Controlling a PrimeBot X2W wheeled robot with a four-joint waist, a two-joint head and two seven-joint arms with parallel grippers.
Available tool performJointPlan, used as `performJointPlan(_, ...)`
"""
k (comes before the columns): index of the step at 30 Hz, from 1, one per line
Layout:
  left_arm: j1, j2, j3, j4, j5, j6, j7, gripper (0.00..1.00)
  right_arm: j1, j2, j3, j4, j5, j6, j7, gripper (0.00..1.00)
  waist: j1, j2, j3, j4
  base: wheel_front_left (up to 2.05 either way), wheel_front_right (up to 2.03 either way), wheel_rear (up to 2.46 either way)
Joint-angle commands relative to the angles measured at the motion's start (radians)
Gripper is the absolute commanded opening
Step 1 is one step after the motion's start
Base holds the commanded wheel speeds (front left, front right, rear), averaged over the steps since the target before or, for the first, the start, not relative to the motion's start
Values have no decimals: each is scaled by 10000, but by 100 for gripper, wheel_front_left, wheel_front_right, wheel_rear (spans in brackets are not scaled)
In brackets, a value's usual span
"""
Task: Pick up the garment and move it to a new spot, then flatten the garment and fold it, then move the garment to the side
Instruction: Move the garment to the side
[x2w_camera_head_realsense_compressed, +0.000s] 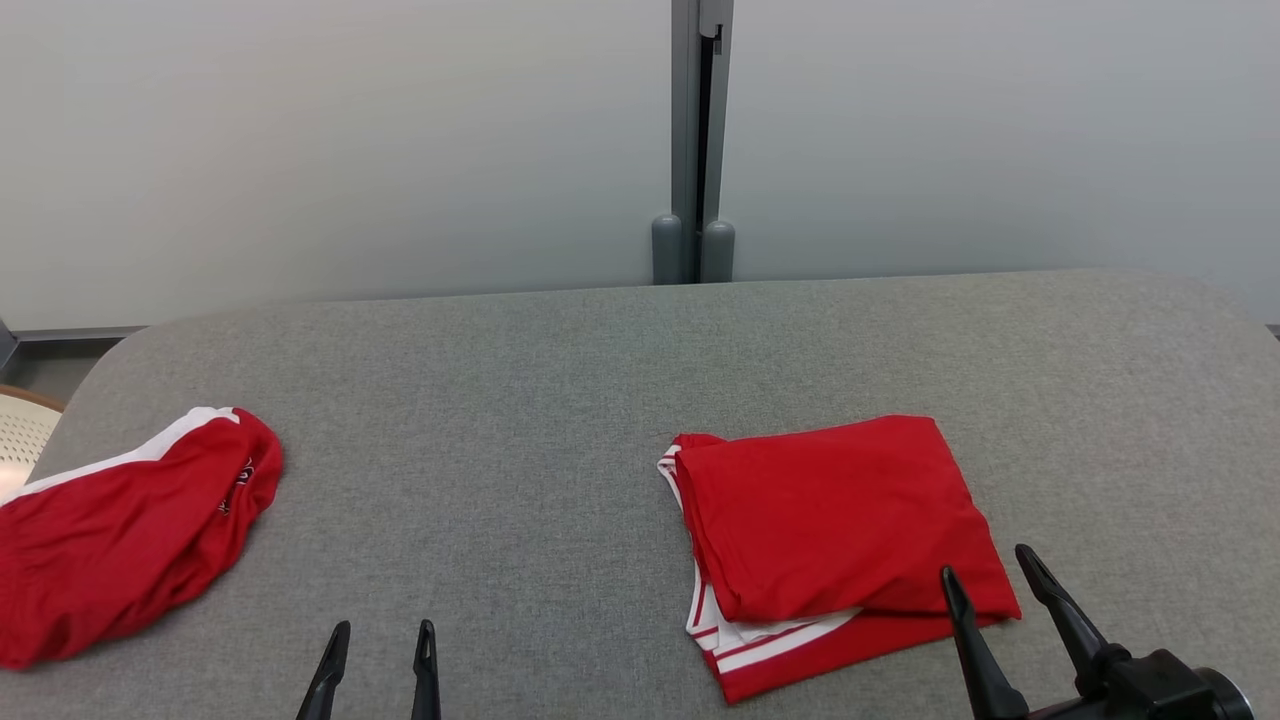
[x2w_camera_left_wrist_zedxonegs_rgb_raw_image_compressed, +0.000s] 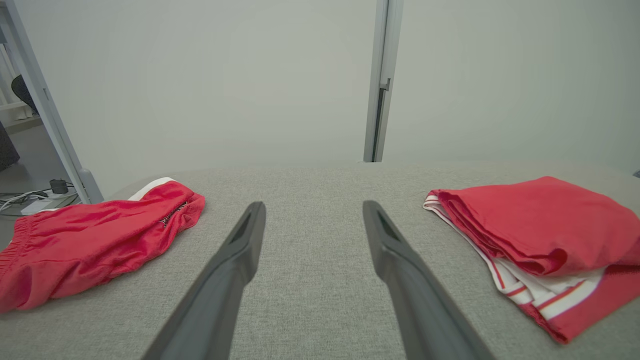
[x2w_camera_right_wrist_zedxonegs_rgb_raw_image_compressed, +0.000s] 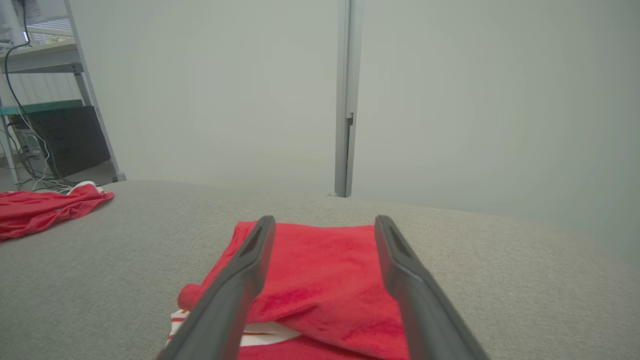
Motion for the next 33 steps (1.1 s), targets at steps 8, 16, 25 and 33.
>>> performJointPlan(8,-152,32,10,39,57,-23,-19,100,-303,88,23,116,58,-20,-7,100,0,-1,124,-18,0,0,0)
performJointPlan(16,-530,34,-215,-4,128,-84,-19,100,-975,18,92,385,729,-20,-7,100,0,-1,578,152,0,0,0)
performJointPlan(25,-1246,34,-493,-75,283,-276,-19,100,-3146,-2000,1759,2962,4434,-14,429,100,0,-1,1848,398,0,0,0)
performJointPlan(33,-1743,32,-672,-35,301,-292,-19,100,-3946,-3945,2776,2644,8305,-12,2250,100,0,-1,2608,567,0,0,0)
